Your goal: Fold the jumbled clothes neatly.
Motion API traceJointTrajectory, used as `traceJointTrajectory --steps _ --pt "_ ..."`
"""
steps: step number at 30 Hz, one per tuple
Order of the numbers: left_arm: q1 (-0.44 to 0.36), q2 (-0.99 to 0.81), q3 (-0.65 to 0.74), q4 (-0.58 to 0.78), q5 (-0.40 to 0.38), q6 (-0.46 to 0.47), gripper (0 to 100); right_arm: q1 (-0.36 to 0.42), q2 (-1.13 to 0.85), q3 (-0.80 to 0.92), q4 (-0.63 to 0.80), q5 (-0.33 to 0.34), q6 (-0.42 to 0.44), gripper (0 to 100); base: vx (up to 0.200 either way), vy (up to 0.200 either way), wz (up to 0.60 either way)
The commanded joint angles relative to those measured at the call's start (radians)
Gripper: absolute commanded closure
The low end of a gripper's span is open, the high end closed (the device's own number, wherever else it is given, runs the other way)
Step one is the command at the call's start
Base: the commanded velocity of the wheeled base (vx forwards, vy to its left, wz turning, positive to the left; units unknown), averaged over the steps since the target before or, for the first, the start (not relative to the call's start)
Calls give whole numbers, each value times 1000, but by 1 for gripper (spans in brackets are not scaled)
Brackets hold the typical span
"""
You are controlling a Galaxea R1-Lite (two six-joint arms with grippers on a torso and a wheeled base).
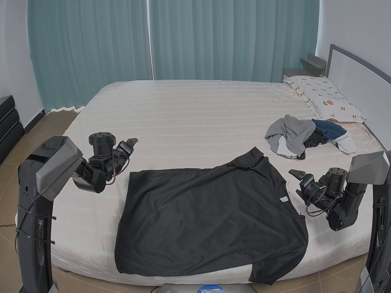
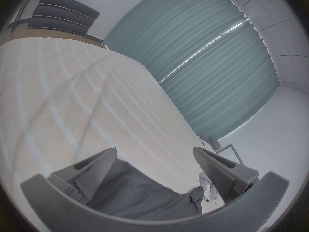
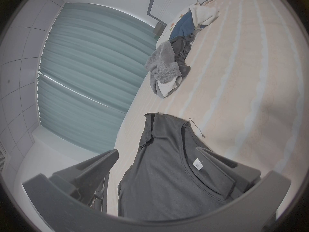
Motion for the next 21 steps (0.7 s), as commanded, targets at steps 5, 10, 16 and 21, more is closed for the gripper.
traceJointTrajectory --steps 5,10,16,21 --pt "-1 210 -228 121 17 27 0 10 55 63 -67 11 -1 0 0 0 0" --pt "-18 236 -232 128 77 87 0 10 52 71 -67 11 1 0 0 0 0" --pt "-18 247 -240 128 91 93 0 10 52 71 -67 11 1 0 0 0 0" --pt "-18 249 -237 131 91 95 0 10 54 71 -67 11 1 0 0 0 0"
